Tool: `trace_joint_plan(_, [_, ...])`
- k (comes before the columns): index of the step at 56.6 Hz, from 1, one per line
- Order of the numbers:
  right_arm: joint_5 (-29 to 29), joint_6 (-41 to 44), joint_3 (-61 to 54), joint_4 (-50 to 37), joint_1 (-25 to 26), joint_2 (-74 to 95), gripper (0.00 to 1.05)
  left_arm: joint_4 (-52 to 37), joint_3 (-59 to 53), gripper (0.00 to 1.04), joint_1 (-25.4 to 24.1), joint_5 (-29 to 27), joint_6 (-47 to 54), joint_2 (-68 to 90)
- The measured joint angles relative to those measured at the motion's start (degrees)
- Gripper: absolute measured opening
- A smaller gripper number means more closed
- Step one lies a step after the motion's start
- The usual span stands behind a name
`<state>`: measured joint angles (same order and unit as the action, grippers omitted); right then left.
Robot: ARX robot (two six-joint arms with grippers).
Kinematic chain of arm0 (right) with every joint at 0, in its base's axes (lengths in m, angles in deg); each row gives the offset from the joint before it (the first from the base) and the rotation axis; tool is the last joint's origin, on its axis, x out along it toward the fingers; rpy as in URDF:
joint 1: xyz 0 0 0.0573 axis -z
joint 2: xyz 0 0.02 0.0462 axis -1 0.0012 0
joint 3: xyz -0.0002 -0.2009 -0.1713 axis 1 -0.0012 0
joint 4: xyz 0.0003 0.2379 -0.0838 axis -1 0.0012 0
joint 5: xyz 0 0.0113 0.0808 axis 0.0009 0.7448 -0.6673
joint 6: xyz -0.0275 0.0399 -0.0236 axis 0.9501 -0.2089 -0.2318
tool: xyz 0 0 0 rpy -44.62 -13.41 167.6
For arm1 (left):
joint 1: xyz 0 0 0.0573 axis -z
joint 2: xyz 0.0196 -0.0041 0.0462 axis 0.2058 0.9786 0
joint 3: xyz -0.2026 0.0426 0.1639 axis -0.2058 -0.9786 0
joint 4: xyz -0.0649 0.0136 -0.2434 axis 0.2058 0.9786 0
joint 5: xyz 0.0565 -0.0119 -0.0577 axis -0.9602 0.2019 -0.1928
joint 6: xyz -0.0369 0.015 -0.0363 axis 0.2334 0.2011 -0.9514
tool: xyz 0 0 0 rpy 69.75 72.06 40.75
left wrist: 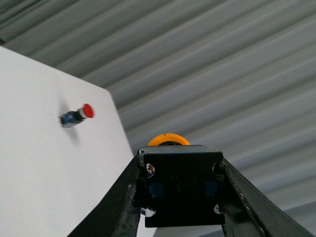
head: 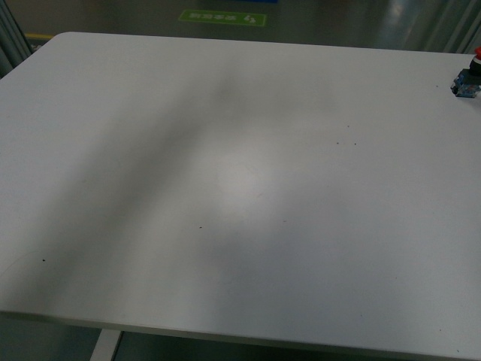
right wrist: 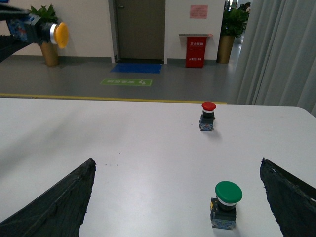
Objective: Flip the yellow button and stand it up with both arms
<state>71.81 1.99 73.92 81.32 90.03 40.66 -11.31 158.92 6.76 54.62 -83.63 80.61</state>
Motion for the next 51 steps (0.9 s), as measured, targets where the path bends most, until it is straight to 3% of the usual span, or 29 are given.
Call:
trace_joint_plan(16, [-0.02, 0.0, 0.0, 0.0, 0.0, 0.0, 0.97, -12.76, 7.98, 0.36, 5.66, -0.22, -10.19, 5.97])
trace_joint_plan(27, [-0.02, 0.0, 0.0, 0.0, 0.0, 0.0, 0.97, -11.34, 14.93, 0.36, 8.98, -0.46, -12.63, 11.02])
trace_joint_plan(51, [-0.02, 0.0, 0.0, 0.0, 0.0, 0.0, 0.97, -9.55, 13.0, 0.36, 10.62, 0.48, -9.88, 9.99])
